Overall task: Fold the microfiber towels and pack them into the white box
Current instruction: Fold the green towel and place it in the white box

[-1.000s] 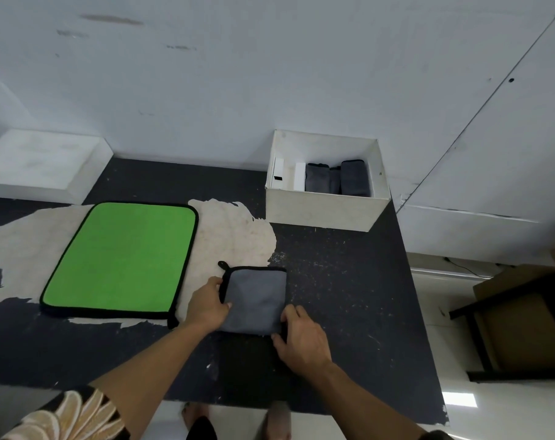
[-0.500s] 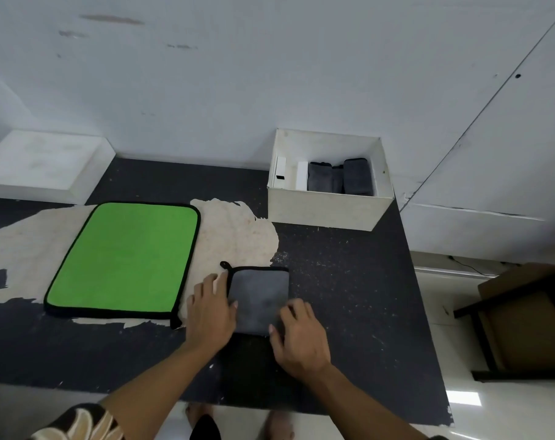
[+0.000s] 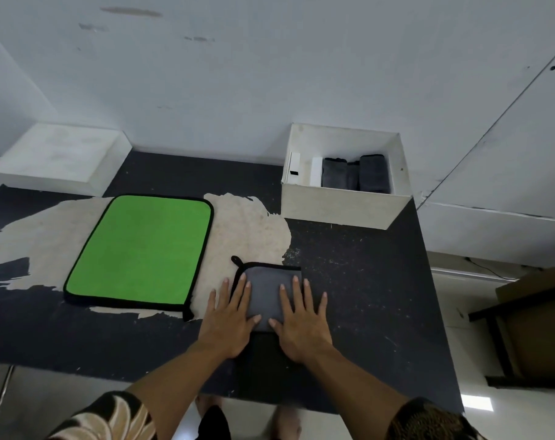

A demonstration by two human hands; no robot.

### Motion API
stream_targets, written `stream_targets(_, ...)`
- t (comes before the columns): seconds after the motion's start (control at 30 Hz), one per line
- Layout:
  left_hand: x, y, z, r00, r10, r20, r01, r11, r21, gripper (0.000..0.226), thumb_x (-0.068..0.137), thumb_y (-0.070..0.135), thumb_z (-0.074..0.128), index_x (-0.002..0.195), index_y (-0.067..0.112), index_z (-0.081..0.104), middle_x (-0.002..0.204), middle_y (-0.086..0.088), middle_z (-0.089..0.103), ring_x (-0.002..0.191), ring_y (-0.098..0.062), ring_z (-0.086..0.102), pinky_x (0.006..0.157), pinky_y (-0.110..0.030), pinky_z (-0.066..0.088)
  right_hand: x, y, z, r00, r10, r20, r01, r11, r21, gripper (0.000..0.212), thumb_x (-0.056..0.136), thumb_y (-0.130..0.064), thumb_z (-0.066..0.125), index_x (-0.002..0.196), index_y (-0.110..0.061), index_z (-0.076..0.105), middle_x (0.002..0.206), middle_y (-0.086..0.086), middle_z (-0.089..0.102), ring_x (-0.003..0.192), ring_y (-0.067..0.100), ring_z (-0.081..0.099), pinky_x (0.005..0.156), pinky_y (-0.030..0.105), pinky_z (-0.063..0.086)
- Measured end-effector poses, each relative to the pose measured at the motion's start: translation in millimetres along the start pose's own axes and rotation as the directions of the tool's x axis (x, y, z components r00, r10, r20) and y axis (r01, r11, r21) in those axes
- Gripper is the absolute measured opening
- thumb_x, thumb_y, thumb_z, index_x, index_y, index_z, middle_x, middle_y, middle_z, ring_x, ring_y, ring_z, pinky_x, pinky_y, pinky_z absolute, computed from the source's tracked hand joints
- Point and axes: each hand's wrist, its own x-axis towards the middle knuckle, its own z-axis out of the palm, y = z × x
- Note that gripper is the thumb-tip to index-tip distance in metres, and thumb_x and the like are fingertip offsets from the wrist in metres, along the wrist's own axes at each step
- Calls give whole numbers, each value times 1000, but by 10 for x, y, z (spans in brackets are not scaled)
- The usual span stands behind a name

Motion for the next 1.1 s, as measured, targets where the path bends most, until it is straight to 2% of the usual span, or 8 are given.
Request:
stream_targets(0.13,0,28,-27,1000,-5,30,5,1000,1,76,98,59,13,149,16,-23,152,-3,-36,145,-33,-24,118,-50,-9,102,-106,-127,1000,20,-20,-20,1000,6,76,100,-59,17,156,-18,-12,159,14,-29,145,35,-30,113,66,-13)
stream_targets(0.43,45,48,-91,995,-26,101,18,997,79,79,97,61,16,152,16,-19,157,-3,-29,146,-33,-21,119,-53,-4,282,4,-284,998,19,60,-19,1000,-8,82,99,-63,24,154,-20,-19,159,10,-31,146,36,-27,113,68,-10)
stream_targets(0.7,105,28,-51,984,-32,178,14,995,102,79,95,64,10,141,16,-34,149,-3,-43,144,-33,-28,118,-52,-9,-92,-118,66,998,39,-41,-39,999,14,73,103,-53,19,152,-19,-21,160,14,-28,148,35,-23,114,64,-14)
stream_targets(0.83,43,32,-56,998,10,64,-15,996,83,80,97,61,16,150,14,-21,157,-7,-28,147,-33,-18,119,-50,-4,-163,-168,-28,991,101,-90,-91,990,109,69,103,-48,30,158,-14,6,164,15,-5,151,36,1,119,59,1)
stream_targets(0.9,-40,86,-82,994,-12,-113,8,1000,-29,74,97,54,33,155,15,10,162,-13,5,147,-35,12,117,-50,18,-175,-175,-133,961,223,-166,-175,949,262,58,99,-43,46,148,-16,32,157,15,23,138,33,31,114,50,25)
stream_targets(0.97,-95,152,-132,953,-169,-251,117,971,-210,60,95,42,47,146,14,32,143,-17,40,125,-36,42,99,-48,40,-157,-148,-232,922,347,-171,-241,862,445,49,93,-35,58,134,-16,40,139,12,39,119,27,48,98,39,42)
stream_targets(1.03,-105,184,-182,915,-344,-212,229,873,-431,57,95,33,53,144,11,33,130,-19,47,111,-38,50,87,-49,44,-103,-115,-299,915,400,-58,-278,727,627,50,90,-27,65,130,-14,39,129,11,47,109,25,56,88,34,48)
stream_targets(1.1,-80,195,-213,916,-381,-130,256,800,-543,60,95,27,55,145,9,27,130,-21,43,107,-40,54,83,-48,47,-49,-68,-349,901,422,96,-340,553,760,51,87,-24,68,128,-13,39,122,10,55,106,25,59,83,31,49)
